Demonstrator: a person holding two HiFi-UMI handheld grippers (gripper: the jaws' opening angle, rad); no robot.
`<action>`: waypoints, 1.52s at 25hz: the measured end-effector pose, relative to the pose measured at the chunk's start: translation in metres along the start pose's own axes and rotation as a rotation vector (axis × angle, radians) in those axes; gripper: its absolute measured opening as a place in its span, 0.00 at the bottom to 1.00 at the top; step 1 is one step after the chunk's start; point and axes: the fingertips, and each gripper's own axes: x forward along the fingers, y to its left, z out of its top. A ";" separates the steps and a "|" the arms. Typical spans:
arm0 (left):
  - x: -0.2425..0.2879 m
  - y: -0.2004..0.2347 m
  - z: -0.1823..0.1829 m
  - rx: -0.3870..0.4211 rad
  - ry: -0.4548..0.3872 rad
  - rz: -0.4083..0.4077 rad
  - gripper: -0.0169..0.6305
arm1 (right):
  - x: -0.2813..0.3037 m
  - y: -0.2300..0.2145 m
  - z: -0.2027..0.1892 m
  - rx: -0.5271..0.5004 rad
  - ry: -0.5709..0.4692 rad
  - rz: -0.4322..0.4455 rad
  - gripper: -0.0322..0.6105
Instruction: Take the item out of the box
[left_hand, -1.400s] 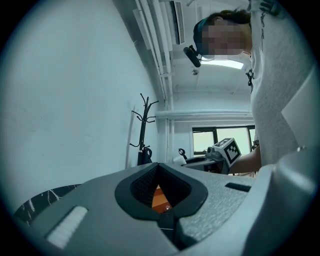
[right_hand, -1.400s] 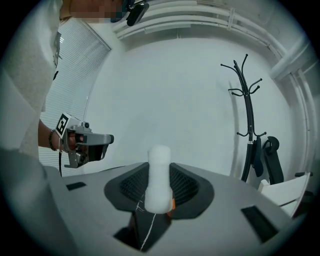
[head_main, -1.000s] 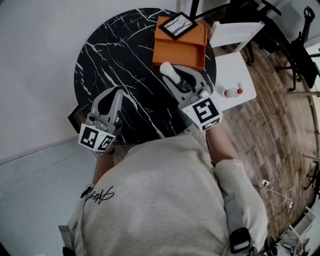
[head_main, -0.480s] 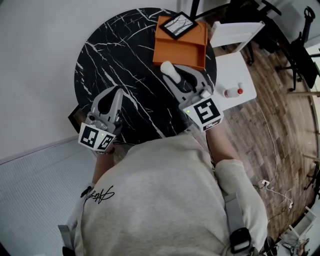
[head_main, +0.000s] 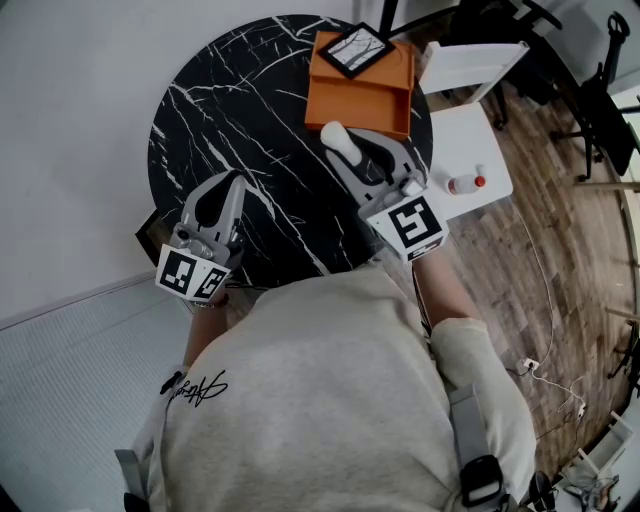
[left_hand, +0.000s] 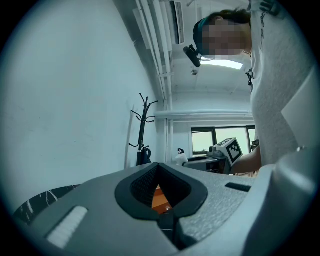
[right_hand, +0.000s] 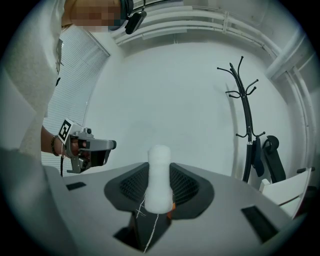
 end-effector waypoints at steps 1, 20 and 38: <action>0.000 0.000 0.000 0.000 0.000 0.000 0.03 | 0.000 0.000 0.000 0.000 -0.001 0.000 0.25; 0.001 -0.002 0.001 0.004 0.000 0.002 0.03 | -0.003 0.002 0.004 -0.003 -0.022 -0.001 0.25; 0.001 -0.004 0.001 0.004 0.000 -0.002 0.03 | -0.004 0.003 0.008 0.005 -0.045 -0.003 0.25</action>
